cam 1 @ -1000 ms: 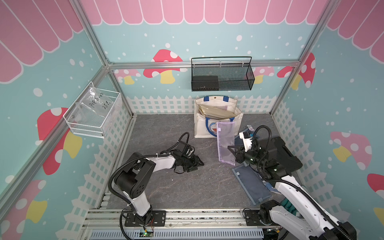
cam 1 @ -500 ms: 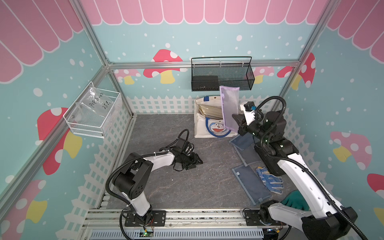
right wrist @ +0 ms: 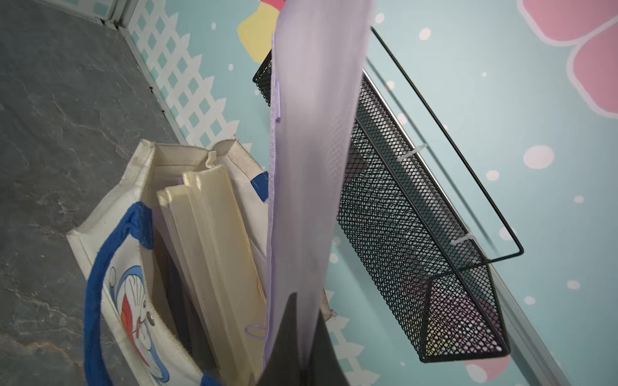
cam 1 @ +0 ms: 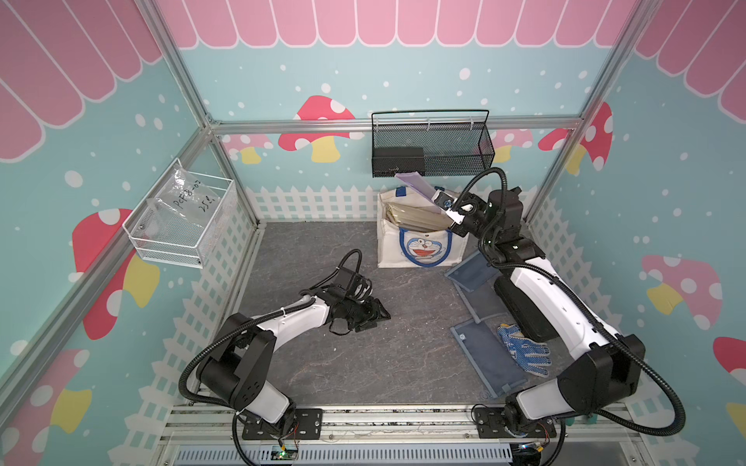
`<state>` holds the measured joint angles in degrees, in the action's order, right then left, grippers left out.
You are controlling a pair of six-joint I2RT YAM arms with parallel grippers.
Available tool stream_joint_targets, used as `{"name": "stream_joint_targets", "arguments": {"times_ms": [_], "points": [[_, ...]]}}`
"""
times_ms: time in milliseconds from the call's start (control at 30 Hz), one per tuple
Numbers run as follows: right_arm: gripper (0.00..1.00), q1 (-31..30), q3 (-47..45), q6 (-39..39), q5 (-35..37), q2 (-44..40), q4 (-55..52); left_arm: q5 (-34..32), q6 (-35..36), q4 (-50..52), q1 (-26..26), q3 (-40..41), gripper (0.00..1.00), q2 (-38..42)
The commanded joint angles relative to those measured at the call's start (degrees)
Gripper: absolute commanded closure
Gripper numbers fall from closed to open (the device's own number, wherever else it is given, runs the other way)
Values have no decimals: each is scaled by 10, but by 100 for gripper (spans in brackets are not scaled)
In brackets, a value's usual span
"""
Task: Put the pencil pouch into the canvas bag
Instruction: Place the pencil pouch in the canvas bag.
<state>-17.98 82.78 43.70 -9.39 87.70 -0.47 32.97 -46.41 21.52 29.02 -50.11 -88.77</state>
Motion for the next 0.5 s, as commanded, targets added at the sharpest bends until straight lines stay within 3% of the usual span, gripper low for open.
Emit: {"name": "stream_joint_targets", "arguments": {"times_ms": [0,467], "points": [[100,2,28,70,-1,34,35,-15,4,32,-6,0,39,12],[100,13,94,121,27,167,47,-20,1,36,-19,-28,39,-5]]}}
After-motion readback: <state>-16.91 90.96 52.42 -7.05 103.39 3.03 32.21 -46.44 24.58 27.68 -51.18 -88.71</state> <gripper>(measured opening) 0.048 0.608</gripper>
